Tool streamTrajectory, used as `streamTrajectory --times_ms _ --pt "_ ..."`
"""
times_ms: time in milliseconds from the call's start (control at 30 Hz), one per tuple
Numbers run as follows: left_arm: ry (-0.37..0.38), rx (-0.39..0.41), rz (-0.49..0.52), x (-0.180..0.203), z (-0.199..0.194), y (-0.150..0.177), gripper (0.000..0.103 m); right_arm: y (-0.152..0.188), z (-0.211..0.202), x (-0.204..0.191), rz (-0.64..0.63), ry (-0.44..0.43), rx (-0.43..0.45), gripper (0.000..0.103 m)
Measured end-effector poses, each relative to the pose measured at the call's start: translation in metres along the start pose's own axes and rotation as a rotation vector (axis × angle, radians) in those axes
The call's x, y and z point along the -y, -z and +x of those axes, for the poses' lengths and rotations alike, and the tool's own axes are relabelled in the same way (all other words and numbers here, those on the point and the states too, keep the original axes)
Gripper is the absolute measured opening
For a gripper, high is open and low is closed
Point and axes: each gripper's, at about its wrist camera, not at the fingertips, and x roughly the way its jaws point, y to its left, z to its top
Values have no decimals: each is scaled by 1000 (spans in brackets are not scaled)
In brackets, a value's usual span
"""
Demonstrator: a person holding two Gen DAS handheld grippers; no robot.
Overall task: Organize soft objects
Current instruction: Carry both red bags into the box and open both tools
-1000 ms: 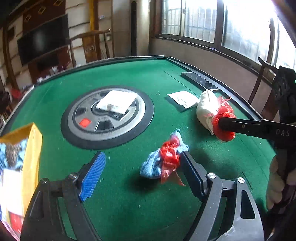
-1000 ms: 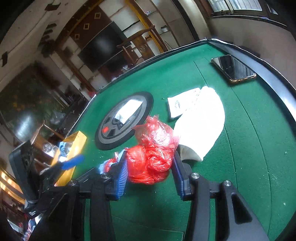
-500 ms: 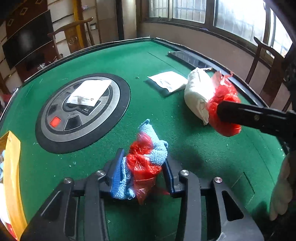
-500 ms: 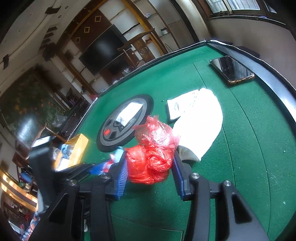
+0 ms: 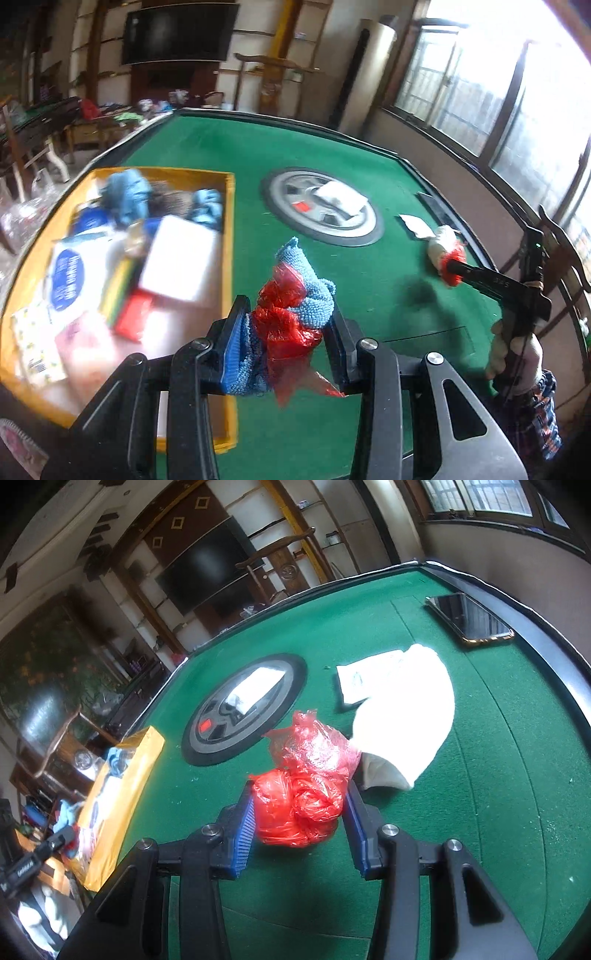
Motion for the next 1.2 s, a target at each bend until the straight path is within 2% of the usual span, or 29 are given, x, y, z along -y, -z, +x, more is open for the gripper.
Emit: streamTrajectory --times_ms 100,200,300,400,467,633,700,800,900,1000,1133,1200 --pt "-44 -39 -126 -48 -1 9 37 1 -2 -19 -31 -10 -6 40" --pt "-61 -76 -210 -76 5 20 37 4 -2 -51 -67 -61 -29 40" --pt "-65 -83 -234 -81 15 23 39 6 -1 -92 -141 -99 -50 40" --pt "-78 -79 -214 -77 17 21 51 9 3 -134 -219 -133 -72 40" --pt "-68 -71 -208 -76 18 19 64 12 7 -161 -274 -154 -89 40" --pt "-13 -62 -256 -86 7 18 66 28 27 -221 -381 -197 -143 40" --pt "16 -43 -281 -92 -6 19 66 35 37 -240 -417 -209 -169 40" --pt "29 35 -308 -104 -37 20 66 45 55 -269 -471 -224 -209 40" --pt "-20 128 -336 -121 -69 21 70 57 70 -297 -525 -237 -247 40" --pt "-80 185 -355 -138 -87 23 73 67 88 -322 -579 -233 -295 40" --pt "-113 201 -390 -161 -90 30 73 80 114 -341 -607 -220 -384 40" --pt "-115 190 -406 -170 -85 34 73 86 125 -346 -628 -186 -410 40"
